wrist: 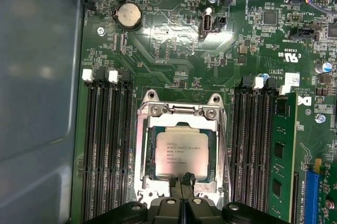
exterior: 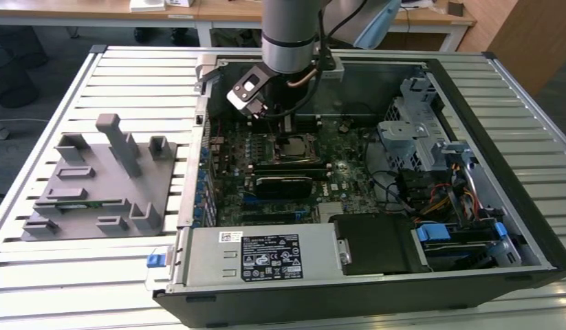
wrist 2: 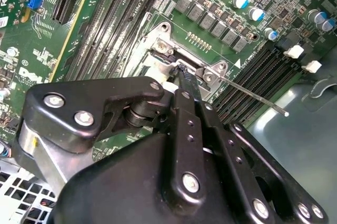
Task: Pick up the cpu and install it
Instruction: 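Close the cpu cover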
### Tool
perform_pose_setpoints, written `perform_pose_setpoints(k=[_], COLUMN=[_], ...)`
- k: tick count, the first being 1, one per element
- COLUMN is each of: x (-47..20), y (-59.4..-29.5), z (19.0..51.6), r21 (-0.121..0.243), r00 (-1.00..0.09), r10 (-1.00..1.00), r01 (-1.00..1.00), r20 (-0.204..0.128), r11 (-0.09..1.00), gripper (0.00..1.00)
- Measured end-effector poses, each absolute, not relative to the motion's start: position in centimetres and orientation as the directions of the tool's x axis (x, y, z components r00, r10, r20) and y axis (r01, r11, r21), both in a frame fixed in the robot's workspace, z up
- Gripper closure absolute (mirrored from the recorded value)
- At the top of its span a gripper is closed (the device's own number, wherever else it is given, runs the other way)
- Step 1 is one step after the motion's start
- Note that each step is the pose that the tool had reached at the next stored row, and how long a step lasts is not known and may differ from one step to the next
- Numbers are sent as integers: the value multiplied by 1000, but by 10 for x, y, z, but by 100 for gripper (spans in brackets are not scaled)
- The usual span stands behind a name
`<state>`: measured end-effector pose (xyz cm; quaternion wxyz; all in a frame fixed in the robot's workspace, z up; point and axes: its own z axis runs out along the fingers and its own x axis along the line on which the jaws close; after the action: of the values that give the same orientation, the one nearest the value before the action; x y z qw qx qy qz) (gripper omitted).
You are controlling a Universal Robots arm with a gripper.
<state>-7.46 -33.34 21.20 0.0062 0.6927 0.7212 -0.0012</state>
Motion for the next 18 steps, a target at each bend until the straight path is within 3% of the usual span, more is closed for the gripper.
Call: perform_pose_setpoints(k=[18], x=[-83], y=[-333], z=[204], r21=[7], r00=[-41], r10=[999], r01=[999], r20=[-11], r11=[41], gripper=[89])
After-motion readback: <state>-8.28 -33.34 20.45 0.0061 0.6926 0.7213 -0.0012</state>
